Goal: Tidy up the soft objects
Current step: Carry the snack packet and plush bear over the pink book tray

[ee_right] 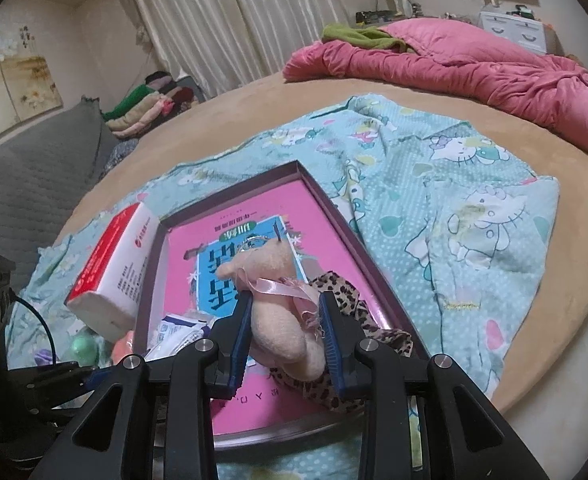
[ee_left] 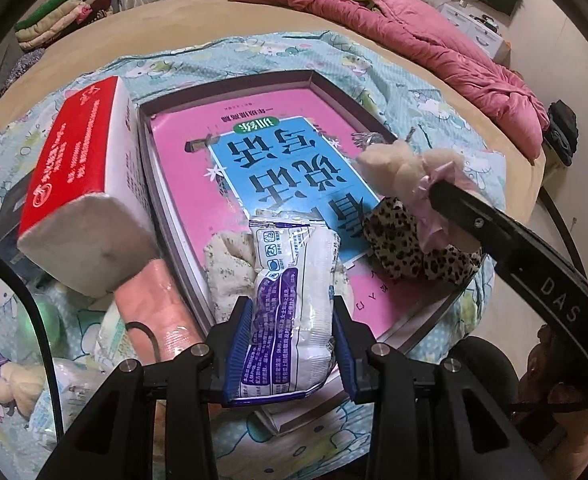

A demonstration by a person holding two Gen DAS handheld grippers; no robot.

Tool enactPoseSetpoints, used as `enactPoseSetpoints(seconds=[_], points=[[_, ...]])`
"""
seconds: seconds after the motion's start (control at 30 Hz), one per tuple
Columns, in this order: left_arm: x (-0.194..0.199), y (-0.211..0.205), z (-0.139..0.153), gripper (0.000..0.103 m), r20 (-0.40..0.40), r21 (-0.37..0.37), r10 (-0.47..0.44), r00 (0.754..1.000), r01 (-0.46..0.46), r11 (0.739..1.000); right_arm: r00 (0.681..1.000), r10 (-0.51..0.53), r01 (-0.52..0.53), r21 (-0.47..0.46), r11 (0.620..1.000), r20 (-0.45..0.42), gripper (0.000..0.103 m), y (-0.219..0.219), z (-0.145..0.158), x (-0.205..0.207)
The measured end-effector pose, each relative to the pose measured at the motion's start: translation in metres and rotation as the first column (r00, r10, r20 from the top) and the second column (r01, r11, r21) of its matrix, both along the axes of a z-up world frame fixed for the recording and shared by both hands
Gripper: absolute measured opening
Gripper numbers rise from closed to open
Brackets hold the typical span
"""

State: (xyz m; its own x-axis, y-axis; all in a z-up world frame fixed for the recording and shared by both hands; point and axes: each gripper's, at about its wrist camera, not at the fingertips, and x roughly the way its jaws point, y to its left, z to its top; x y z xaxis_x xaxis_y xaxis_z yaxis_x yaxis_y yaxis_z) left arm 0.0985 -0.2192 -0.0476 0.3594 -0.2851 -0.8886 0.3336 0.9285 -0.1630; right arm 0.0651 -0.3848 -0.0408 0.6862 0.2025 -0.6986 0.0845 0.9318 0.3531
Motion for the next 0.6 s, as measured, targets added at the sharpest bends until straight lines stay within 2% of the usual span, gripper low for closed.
enactPoseSetpoints(seconds=[0.6], points=[[0.002, -0.002, -0.005, 0.039, -0.009, -0.005, -0.004, 1.000, 0.003, 1.000, 0.991, 0.091, -0.095, -0.038, 0.995, -0.096, 0.038, 0.023, -0.019, 0.012]])
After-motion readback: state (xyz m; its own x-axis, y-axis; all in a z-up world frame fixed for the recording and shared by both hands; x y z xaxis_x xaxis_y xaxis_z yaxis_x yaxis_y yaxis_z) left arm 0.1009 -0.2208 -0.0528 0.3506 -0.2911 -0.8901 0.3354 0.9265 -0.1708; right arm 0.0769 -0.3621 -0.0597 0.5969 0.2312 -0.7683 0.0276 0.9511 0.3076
